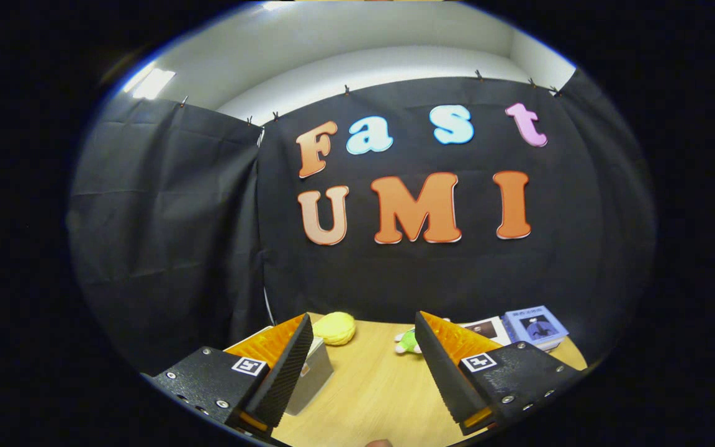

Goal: Open the storage box then place both shoes into the box .Put the left shoe in first, then the right shoe, with the right side of both shoes facing outward in a uniform manner.

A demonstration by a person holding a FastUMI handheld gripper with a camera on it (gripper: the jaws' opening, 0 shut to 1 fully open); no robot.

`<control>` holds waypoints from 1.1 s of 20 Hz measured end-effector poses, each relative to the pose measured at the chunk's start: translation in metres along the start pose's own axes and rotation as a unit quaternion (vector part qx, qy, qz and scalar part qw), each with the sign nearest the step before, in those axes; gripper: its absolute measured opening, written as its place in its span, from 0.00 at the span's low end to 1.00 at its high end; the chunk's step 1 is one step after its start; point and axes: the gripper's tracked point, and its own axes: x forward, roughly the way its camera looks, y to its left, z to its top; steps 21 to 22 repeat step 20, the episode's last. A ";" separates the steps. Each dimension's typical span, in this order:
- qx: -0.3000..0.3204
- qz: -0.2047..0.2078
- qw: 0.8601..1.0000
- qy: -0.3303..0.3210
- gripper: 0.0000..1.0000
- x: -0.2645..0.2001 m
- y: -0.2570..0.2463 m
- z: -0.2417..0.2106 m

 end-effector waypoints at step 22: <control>-0.100 -0.083 0.985 -0.114 0.99 -0.094 -0.040 0.052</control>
